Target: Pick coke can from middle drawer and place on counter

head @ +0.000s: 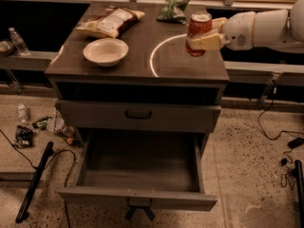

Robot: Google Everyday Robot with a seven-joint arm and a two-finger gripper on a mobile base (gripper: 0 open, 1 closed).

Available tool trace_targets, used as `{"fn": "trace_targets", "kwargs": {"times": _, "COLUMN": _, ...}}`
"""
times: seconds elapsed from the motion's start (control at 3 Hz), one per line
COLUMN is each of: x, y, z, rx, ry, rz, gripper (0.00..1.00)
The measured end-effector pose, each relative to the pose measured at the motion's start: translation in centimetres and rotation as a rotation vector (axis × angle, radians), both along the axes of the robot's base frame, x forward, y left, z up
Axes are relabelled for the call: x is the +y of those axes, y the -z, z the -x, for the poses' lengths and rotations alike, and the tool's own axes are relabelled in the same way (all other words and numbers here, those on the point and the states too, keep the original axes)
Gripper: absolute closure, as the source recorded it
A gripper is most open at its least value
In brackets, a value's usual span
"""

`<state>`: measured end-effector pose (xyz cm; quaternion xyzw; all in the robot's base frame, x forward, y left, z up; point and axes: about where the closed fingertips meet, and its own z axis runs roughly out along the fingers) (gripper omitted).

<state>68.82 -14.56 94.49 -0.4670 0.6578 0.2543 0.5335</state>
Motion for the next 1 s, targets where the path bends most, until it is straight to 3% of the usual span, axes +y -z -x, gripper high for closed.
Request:
{"fn": "trace_targets", "kwargs": {"times": 0.33, "x": 2.3, "y": 0.4, "z": -5.7, "rx": 0.011, "ry": -0.004, "rz": 0.015, "gripper": 1.00}}
{"fn": "trace_targets", "kwargs": {"times": 0.67, "x": 3.6, "y": 2.0, "z": -8.9, "rx": 0.031, "ry": -0.001, "rz": 0.039, "gripper": 0.98}}
{"fn": "trace_targets", "kwargs": {"times": 1.0, "x": 4.0, "y": 4.7, "z": -10.5, "rx": 0.072, "ry": 0.017, "rz": 0.057, "gripper": 0.76}}
